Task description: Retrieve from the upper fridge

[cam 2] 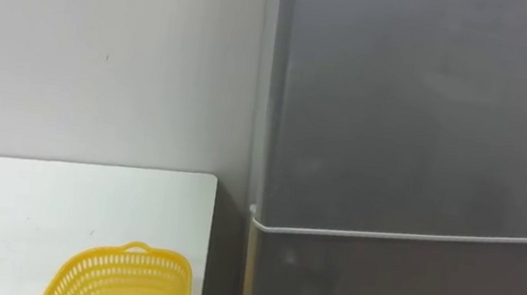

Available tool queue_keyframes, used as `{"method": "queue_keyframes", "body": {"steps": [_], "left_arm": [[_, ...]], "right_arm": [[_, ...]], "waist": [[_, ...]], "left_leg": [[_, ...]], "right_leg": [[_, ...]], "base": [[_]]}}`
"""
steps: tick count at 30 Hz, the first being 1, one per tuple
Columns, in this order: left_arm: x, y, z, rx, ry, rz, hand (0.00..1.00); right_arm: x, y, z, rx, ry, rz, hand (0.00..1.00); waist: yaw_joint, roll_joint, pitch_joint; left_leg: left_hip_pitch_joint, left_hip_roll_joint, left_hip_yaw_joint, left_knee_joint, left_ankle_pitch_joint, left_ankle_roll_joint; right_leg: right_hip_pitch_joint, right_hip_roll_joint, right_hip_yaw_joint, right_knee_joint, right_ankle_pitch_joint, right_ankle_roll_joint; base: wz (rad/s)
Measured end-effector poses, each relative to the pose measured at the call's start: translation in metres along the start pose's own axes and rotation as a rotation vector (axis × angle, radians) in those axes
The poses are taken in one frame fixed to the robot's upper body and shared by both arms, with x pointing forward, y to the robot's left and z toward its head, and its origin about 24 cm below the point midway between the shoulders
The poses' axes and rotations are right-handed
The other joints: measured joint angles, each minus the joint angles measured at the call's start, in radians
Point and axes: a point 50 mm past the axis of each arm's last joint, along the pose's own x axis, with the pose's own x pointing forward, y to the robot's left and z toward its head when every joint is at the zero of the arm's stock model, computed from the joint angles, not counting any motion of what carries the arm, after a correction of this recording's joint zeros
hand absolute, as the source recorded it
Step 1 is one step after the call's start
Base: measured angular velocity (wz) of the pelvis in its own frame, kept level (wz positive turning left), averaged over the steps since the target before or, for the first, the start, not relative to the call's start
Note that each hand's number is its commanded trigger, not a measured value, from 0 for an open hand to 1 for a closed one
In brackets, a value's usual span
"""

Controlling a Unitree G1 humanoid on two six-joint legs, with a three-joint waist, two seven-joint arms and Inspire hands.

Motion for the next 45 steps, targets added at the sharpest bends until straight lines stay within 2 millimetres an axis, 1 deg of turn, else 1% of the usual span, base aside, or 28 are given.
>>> {"method": "queue_keyframes", "body": {"steps": [1, 3, 4, 5, 6, 7, 9, 14, 15, 17, 19, 22, 24, 25, 27, 28, 30, 31, 33, 34, 35, 36, 37, 38, 40, 42, 43, 45], "left_arm": [[0.000, 0.001, 0.000, -0.062, -0.005, 0.010, 0.00], [-0.001, 0.008, 0.007, -0.303, -0.030, 0.056, 0.00], [-0.001, 0.010, 0.009, -0.349, -0.039, 0.071, 0.00], [-0.002, 0.016, 0.014, -0.440, -0.062, 0.102, 0.00], [-0.003, 0.022, 0.021, -0.544, -0.088, 0.136, 0.00], [-0.004, 0.025, 0.025, -0.596, -0.102, 0.152, 0.00], [-0.009, 0.034, 0.044, -0.747, -0.175, 0.205, 0.00], [-0.024, 0.055, 0.072, -1.008, -0.297, 0.315, 0.00], [-0.027, 0.059, 0.076, -1.072, -0.310, 0.336, 0.00], [-0.032, 0.065, 0.081, -1.162, -0.329, 0.365, 0.00], [-0.040, 0.072, 0.088, -1.232, -0.364, 0.398, 0.00], [-0.056, 0.086, 0.103, -1.322, -0.457, 0.446, 0.00], [-0.075, 0.097, 0.119, -1.374, -0.564, 0.464, 0.00], [-0.080, 0.100, 0.124, -1.386, -0.597, 0.465, 0.00], [-0.107, 0.111, 0.142, -1.403, -0.751, 0.474, 0.00], [-0.115, 0.114, 0.146, -1.405, -0.795, 0.475, 0.00], [-0.157, 0.126, 0.164, -1.387, -1.029, 0.480, 0.00], [-0.168, 0.129, 0.168, -1.374, -1.094, 0.484, 0.00], [-0.210, 0.137, 0.179, -1.321, -1.339, 0.497, 0.00], [-0.221, 0.138, 0.181, -1.315, -1.398, 0.486, 0.00], [-0.239, 0.138, 0.183, -1.302, -1.499, 0.468, 0.00], [-0.254, 0.137, 0.184, -1.289, -1.584, 0.430, 0.00], [-0.259, 0.136, 0.185, -1.276, -1.619, 0.408, 0.00], [-0.267, 0.132, 0.188, -1.243, -1.670, 0.372, 0.00], [-0.277, 0.125, 0.192, -1.181, -1.737, 0.343, 0.00], [-0.290, 0.113, 0.203, -1.092, -1.825, 0.270, 0.00], [-0.292, 0.110, 0.206, -1.063, -1.844, 0.258, 0.00], [-0.300, 0.097, 0.215, -0.924, -1.903, 0.219, 0.00]], "right_arm": [[0.000, -0.001, 0.001, 0.006, -0.004, -0.004, 0.00], [0.000, -0.005, 0.002, 0.037, -0.016, -0.027, 0.00], [0.000, -0.006, 0.002, 0.041, -0.018, -0.034, 0.00], [-0.001, -0.008, 0.002, 0.046, -0.022, -0.045, 0.00], [0.000, -0.008, 0.001, 0.058, -0.023, -0.048, 0.00], [0.000, -0.009, 0.000, 0.064, -0.024, -0.047, 0.00], [-0.001, -0.010, 0.003, 0.075, -0.039, -0.048, 0.00], [-0.001, -0.013, 0.010, 0.079, -0.085, -0.055, 0.00], [-0.002, -0.013, 0.011, 0.084, -0.092, -0.056, 0.00], [-0.002, -0.014, 0.013, 0.086, -0.108, -0.060, 0.00], [-0.002, -0.015, 0.015, 0.087, -0.124, -0.065, 0.00], [-0.003, -0.018, 0.017, 0.095, -0.154, -0.075, 0.00], [-0.004, -0.018, 0.020, 0.094, -0.169, -0.076, 0.00], [-0.004, -0.018, 0.020, 0.094, -0.170, -0.076, 0.00], [-0.004, -0.018, 0.020, 0.088, -0.171, -0.077, 0.00], [-0.003, -0.018, 0.019, 0.085, -0.171, -0.078, 0.00], [-0.003, -0.017, 0.014, 0.088, -0.164, -0.074, 0.00], [-0.003, -0.016, 0.013, 0.090, -0.162, -0.074, 0.00], [-0.002, -0.015, 0.010, 0.091, -0.152, -0.063, 0.00], [-0.002, -0.014, 0.010, 0.090, -0.151, -0.061, 0.00], [-0.002, -0.015, 0.011, 0.090, -0.155, -0.062, 0.00], [-0.002, -0.015, 0.012, 0.089, -0.158, -0.061, 0.00], [-0.002, -0.015, 0.011, 0.089, -0.156, -0.061, 0.00], [-0.002, -0.014, 0.011, 0.089, -0.156, -0.057, 0.00], [-0.002, -0.013, 0.011, 0.088, -0.156, -0.049, 0.00], [-0.002, -0.012, 0.009, 0.081, -0.148, -0.042, 0.00], [-0.002, -0.012, 0.008, 0.080, -0.146, -0.037, 0.00], [-0.002, -0.011, 0.007, 0.073, -0.143, -0.015, 0.00]], "waist": [[0.001, 0.000, 0.0000], [0.001, 0.000, 0.0001], [0.002, 0.001, 0.0002], [0.006, 0.000, 0.0004], [0.019, 0.000, 0.0003], [0.026, 0.000, -0.0002], [0.053, -0.001, 0.0000], [0.076, 0.001, -0.0013], [0.078, 0.003, -0.0029], [0.082, 0.009, -0.0095], [0.079, 0.007, -0.0102], [0.076, 0.003, -0.0109], [0.076, 0.002, -0.0101], [0.076, 0.001, -0.0094], [0.075, -0.001, -0.0086], [0.074, -0.001, -0.0084], [0.075, -0.003, -0.0078], [0.075, -0.003, -0.0073], [0.070, 0.001, -0.0051], [0.066, 0.002, -0.0046], [0.053, 0.003, -0.0020], [0.041, 0.004, 0.0033], [0.039, 0.003, 0.0051], [0.035, 0.007, 0.0044], [0.022, 0.010, 0.0059], [0.011, 0.013, 0.0074], [0.006, 0.012, 0.0091], [-0.010, 0.015, 0.0111]], "left_leg": [[0.000, 0.000, 0.000, 0.000, 0.000, 0.000], [0.001, 0.000, 0.003, -0.001, 0.000, 0.000], [0.001, 0.000, 0.002, -0.002, 0.000, 0.000], [0.002, 0.000, 0.002, -0.004, 0.000, 0.000], [0.006, 0.000, 0.002, -0.005, 0.000, 0.000], [0.007, 0.000, 0.002, -0.005, 0.000, 0.000], [0.006, -0.001, 0.002, -0.003, 0.000, 0.000], [0.003, -0.001, 0.001, -0.005, 0.000, 0.000], [0.001, -0.001, 0.001, -0.005, 0.000, 0.000], [-0.004, -0.001, 0.001, -0.004, 0.000, 0.000], [-0.003, -0.001, 0.001, -0.003, 0.000, 0.000], [-0.002, -0.001, 0.000, 0.000, 0.000, 0.000], [-0.003, -0.002, 0.000, 0.000, 0.000, 0.000], [-0.005, -0.002, 0.000, -0.001, 0.000, 0.000], [-0.013, -0.003, -0.004, 0.001, 0.000, 0.000], [-0.013, -0.003, -0.005, 0.001, 0.000, 0.000], [-0.027, -0.003, -0.008, 0.004, 0.000, 0.000], [-0.029, -0.003, -0.008, 0.004, 0.000, 0.000], [-0.029, -0.003, -0.009, 0.007, 0.000, 0.000], [-0.031, -0.003, -0.010, 0.007, 0.000, 0.000], [-0.034, -0.004, -0.014, 0.007, 0.000, 0.000], [-0.033, -0.004, -0.017, 0.008, 0.000, 0.000], [-0.034, -0.004, -0.017, 0.008, 0.000, 0.000], [-0.034, -0.004, -0.015, 0.011, 0.000, 0.000], [-0.038, -0.004, -0.014, 0.012, 0.000, 0.000], [-0.048, -0.003, -0.015, 0.017, 0.000, 0.000], [-0.049, -0.003, -0.016, 0.019, 0.000, 0.000], [-0.054, -0.003, -0.017, 0.019, 0.000, 0.000]], "right_leg": [[0.000, 0.000, 0.000, 0.000, 0.000, 0.000], [-0.001, 0.001, 0.003, 0.000, 0.000, 0.000], [-0.001, 0.001, 0.003, -0.001, 0.000, 0.000], [0.001, 0.001, 0.002, -0.001, 0.000, 0.000], [0.004, 0.001, 0.002, 0.000, 0.000, 0.000], [0.004, 0.000, 0.002, -0.001, 0.000, 0.000], [0.003, -0.001, 0.000, -0.001, 0.000, 0.000], [0.000, -0.001, -0.001, -0.001, 0.000, 0.000], [-0.002, -0.001, -0.001, 0.000, 0.000, 0.000], [-0.009, -0.001, 0.000, 0.003, 0.000, 0.000], [-0.013, -0.001, -0.001, 0.016, 0.000, 0.000], [-0.014, -0.002, 0.001, 0.018, 0.000, 0.000], [-0.015, -0.003, 0.001, 0.017, 0.000, 0.000], [-0.016, -0.003, 0.001, 0.016, 0.000, 0.000], [-0.023, -0.003, 0.001, 0.015, 0.000, 0.000], [-0.025, -0.003, 0.001, 0.016, 0.000, -0.001], [-0.033, -0.003, -0.001, 0.017, 0.001, -0.001], [-0.035, -0.003, -0.001, 0.016, 0.001, -0.001], [-0.031, -0.003, -0.003, 0.015, 0.001, -0.001], [-0.031, -0.003, -0.004, 0.015, 0.001, -0.001], [-0.032, -0.003, -0.006, 0.015, 0.002, 0.000], [-0.031, -0.004, -0.008, 0.016, 0.002, 0.000], [-0.031, -0.004, -0.007, 0.015, 0.002, 0.000], [-0.031, -0.004, -0.006, 0.015, 0.002, 0.000], [-0.032, -0.003, -0.007, 0.012, 0.002, 0.000], [-0.032, -0.003, -0.009, 0.012, 0.002, 0.000], [-0.032, -0.004, -0.012, 0.012, 0.002, 0.000], [-0.036, -0.004, -0.012, 0.012, 0.002, 0.000]], "base": [[-0.04], [-0.04], [0.00], [0.00], [0.00], [0.00], [0.00], [0.00], [0.00], [0.00], [0.00], [0.00], [0.00], [0.00], [0.00], [0.00], [0.00], [0.00], [0.00], [0.07], [0.08], [0.06], [0.00], [0.00], [0.00], [0.02], [0.07], [0.02]]}}
